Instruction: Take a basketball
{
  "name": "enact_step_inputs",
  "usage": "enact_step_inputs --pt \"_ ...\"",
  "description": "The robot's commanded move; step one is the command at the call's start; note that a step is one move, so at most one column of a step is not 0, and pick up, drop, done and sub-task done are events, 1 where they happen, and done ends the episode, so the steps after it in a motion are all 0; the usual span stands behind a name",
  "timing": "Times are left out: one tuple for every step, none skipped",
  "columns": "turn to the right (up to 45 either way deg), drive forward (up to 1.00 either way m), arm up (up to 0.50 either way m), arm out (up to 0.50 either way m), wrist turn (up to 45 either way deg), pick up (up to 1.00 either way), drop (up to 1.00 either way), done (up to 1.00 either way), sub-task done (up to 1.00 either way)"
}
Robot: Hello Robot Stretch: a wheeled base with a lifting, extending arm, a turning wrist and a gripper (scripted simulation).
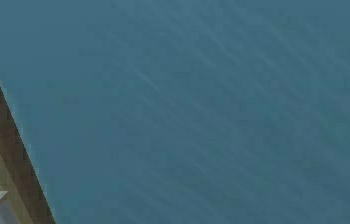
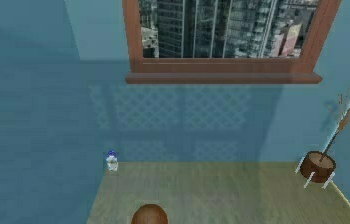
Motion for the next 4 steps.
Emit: enact_step_inputs --pt "0.0 0.0 0.2 0.0 0.0 0.0 0.0 0.0 0.0" --pt "0.0 0.0 0.0 0.3 0.0 0.0 0.0 0.0 0.0" --pt "0.0 0.0 0.0 0.0 45.0 0.0 0.0 0.0 0.0" --pt "0.0 0.0 0.0 0.0 45.0 0.0 0.0 0.0 0.0"
